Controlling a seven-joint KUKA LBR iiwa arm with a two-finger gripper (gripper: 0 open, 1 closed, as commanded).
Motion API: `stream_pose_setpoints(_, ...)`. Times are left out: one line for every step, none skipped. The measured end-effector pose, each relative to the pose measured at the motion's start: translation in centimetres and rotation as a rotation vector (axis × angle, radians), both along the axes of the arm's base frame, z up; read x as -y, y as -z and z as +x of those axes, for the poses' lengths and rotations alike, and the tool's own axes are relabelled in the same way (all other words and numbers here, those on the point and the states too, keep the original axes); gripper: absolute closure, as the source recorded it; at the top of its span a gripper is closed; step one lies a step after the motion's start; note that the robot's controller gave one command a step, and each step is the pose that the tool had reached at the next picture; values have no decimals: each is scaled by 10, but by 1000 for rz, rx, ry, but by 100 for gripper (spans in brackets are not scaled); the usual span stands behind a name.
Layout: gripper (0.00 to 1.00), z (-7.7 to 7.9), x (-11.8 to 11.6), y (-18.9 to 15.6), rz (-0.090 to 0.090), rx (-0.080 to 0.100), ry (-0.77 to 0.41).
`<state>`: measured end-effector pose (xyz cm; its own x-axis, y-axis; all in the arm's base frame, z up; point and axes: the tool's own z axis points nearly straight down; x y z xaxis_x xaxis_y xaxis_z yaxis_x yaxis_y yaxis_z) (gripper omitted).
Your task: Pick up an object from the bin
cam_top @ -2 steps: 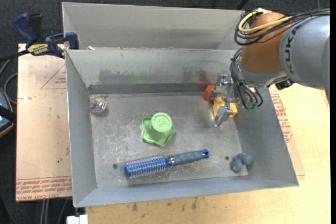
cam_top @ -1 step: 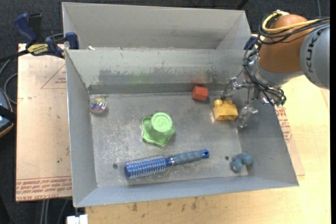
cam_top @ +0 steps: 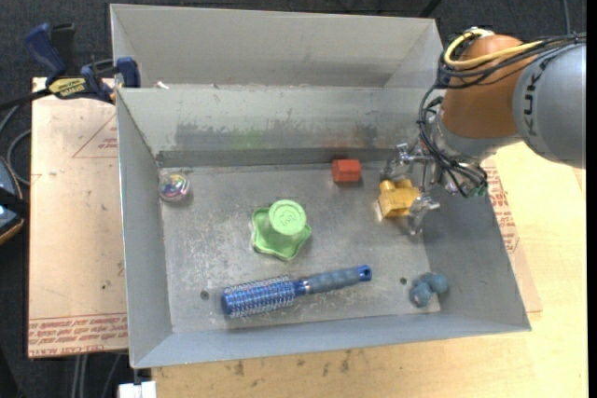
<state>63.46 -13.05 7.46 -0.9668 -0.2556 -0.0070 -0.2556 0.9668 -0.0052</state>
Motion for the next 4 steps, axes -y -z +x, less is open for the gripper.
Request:
stream_pose_setpoints(100, 1, 0, -1, 1, 1, 0)
stream_pose_setpoints(100, -14, 3, -121, 3, 3, 96)
stream_pose_setpoints(100, -9, -11, -194, 1, 1, -178)
stream_pose_setpoints(100, -4, -21, -192, 2, -4, -332)
